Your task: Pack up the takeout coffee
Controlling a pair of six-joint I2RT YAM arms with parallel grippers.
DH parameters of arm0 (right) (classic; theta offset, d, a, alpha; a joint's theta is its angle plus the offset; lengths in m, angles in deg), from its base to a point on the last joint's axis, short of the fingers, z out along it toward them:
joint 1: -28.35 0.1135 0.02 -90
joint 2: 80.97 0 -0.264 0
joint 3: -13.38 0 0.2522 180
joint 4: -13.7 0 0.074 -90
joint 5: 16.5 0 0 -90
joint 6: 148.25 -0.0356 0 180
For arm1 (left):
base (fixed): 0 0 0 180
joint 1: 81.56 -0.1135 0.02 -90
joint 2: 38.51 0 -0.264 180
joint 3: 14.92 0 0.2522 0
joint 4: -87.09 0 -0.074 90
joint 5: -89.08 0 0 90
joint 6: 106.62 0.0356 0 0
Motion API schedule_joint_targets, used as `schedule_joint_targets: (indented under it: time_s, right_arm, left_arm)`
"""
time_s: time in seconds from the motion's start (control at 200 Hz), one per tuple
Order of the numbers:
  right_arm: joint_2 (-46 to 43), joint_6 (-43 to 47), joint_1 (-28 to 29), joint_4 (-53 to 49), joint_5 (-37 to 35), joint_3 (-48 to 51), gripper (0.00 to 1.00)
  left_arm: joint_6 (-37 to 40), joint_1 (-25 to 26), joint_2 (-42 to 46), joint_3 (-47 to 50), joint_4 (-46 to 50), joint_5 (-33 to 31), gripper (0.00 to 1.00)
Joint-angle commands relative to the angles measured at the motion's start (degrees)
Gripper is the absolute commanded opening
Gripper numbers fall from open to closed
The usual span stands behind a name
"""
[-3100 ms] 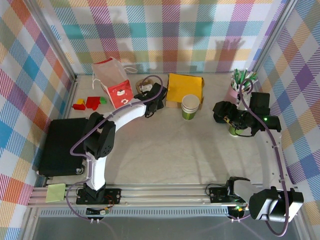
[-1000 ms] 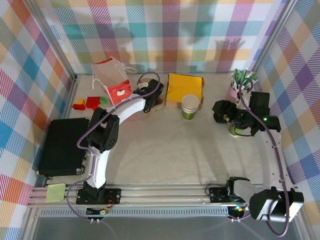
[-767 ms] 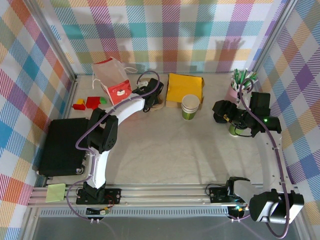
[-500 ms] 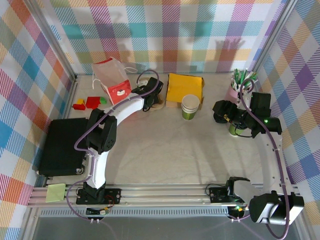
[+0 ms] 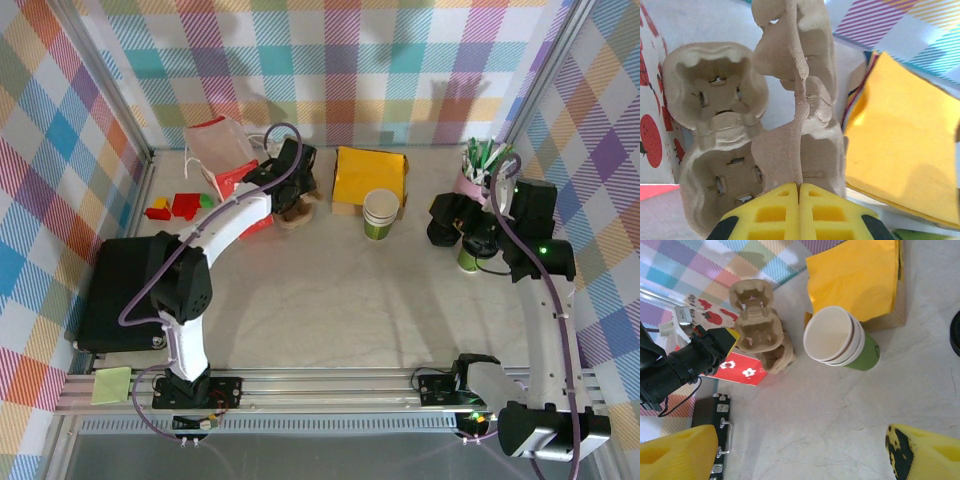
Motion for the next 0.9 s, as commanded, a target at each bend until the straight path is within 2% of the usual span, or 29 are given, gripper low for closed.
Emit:
schedule_joint_targets:
  time_s: [0.0,0.125,0.245,0.365,0.5,0.715,0.895]
  right_arm:
    - [-0.9,0.4,0.5,1.5,4.2,-2.6,0.87]
    - [-0.5,3.7,1.4,1.4,7.5,-5.6,0.86]
    - [0.1,7.3,4.6,1.4,7.7,-8.7,0.86]
    - [1.9,11.2,11.0,0.9,4.4,-12.8,0.86]
    - [6.9,17.7,19.8,-2.9,-1.3,-19.7,0.85]
    - [16.5,27.1,32.4,-10.3,-11.4,-31.3,0.83]
    - [21.0,35.2,41.1,-11.7,-19.1,-32.0,0.83]
  left_arm:
    - [2.2,0.1,5.1,1.1,-1.3,4.9,0.00]
    - [5.7,0.1,10.3,1.1,-0.2,13.1,0.00]
    - [9.8,0.1,15.1,0.7,3.0,25.1,0.00]
    - [14.0,0.4,19.4,-0.1,9.4,35.3,0.00]
    - [19.7,0.7,22.8,-2.1,19.2,43.8,0.00]
    - [25.6,0.7,27.5,-0.9,27.6,52.5,0.00]
    - [25.9,0.7,29.6,1.6,27.6,56.7,0.00]
